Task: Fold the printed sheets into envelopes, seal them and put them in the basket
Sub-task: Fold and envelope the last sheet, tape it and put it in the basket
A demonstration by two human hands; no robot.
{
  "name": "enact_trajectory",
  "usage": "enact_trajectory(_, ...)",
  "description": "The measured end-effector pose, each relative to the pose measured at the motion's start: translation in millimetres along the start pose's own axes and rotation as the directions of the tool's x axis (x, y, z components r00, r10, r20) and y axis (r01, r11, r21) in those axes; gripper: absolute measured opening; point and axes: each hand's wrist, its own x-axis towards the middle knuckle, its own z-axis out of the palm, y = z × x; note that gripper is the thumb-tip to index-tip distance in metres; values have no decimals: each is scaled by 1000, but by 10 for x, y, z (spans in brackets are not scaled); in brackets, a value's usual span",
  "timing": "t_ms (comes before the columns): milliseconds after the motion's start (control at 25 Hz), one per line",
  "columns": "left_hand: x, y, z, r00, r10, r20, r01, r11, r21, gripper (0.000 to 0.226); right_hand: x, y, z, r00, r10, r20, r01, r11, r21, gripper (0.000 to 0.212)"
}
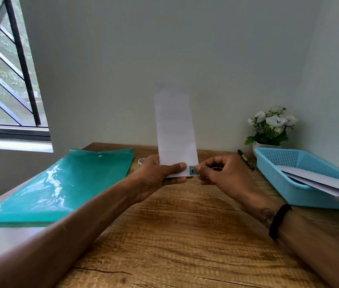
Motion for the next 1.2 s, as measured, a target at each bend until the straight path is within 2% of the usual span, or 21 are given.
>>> enact_trajectory(200,-6,-26,9,999,50,12,-50,998,42,41,-9,-6,15,998,-60,-21,57,992,-114,7)
enact_trajectory(560,32,-67,-20,996,85,9,-85,994,73,49,-11,6,25,994,-100,-37,92,980,-175,7)
enact_trajectory(920,100,-141,-25,984,156,-86,-138,973,185,55,-42,31,71,984,-171,-56,155,964,-217,6)
enact_trajectory(1000,102,-135,-29,983,163,-89,-144,970,196,57,-41,26,74,986,-149,-80,136,979,-153,13)
enact_trajectory(1120,69,-112,-14,982,172,-82,-152,967,205,55,-38,-17,47,995,-39,-87,48,994,102,40)
enact_trajectory(1200,50,-107,5,985,157,-76,-139,969,203,53,-38,-33,27,997,32,-66,-17,976,216,48)
